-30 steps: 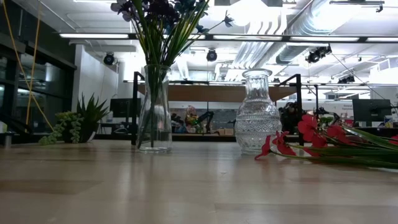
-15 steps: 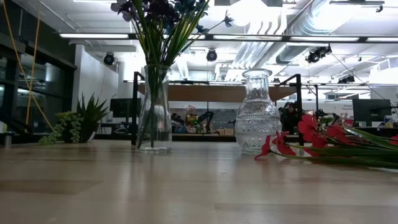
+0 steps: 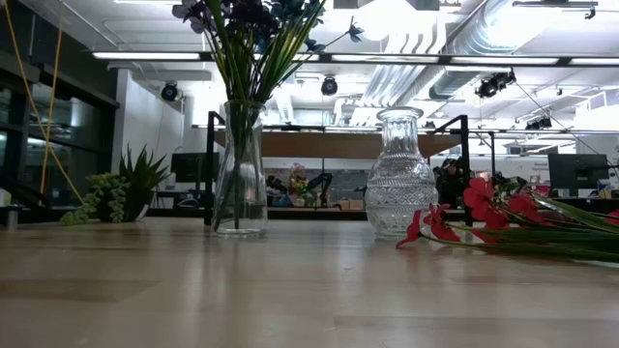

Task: Pick and place flowers into a vace then onto a shelf
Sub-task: Put the orange flower into the left transparent crystal vase

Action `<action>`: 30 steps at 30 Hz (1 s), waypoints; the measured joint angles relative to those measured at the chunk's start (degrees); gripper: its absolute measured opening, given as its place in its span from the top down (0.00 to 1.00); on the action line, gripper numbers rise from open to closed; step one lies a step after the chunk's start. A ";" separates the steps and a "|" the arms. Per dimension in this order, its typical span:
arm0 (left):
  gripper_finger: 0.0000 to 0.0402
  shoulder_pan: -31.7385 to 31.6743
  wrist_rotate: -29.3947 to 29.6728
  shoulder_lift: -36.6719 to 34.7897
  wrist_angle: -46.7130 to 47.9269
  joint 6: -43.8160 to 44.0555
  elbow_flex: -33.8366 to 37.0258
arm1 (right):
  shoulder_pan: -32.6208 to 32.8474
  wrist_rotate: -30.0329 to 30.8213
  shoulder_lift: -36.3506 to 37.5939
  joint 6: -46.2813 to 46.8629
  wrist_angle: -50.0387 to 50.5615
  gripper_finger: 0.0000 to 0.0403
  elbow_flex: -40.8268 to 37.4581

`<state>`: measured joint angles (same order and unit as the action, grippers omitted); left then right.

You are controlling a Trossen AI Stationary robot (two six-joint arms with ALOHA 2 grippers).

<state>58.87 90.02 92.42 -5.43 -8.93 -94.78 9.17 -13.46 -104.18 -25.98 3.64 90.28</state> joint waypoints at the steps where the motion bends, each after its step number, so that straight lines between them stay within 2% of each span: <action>1: 0.56 0.00 0.00 0.00 0.00 0.00 0.02 | 0.00 -0.01 0.00 0.00 0.00 0.85 0.00; 23: 0.56 -0.02 0.00 0.00 0.02 0.13 0.02 | -0.53 1.59 -1.57 -0.01 0.50 0.89 -0.02; 30: 0.56 0.00 0.00 0.00 0.04 0.11 0.02 | -0.57 4.31 -1.57 -1.45 2.30 0.92 -0.02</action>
<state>58.87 90.02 92.42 -5.39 -8.82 -94.76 8.60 -9.16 -105.75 -27.43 5.93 90.26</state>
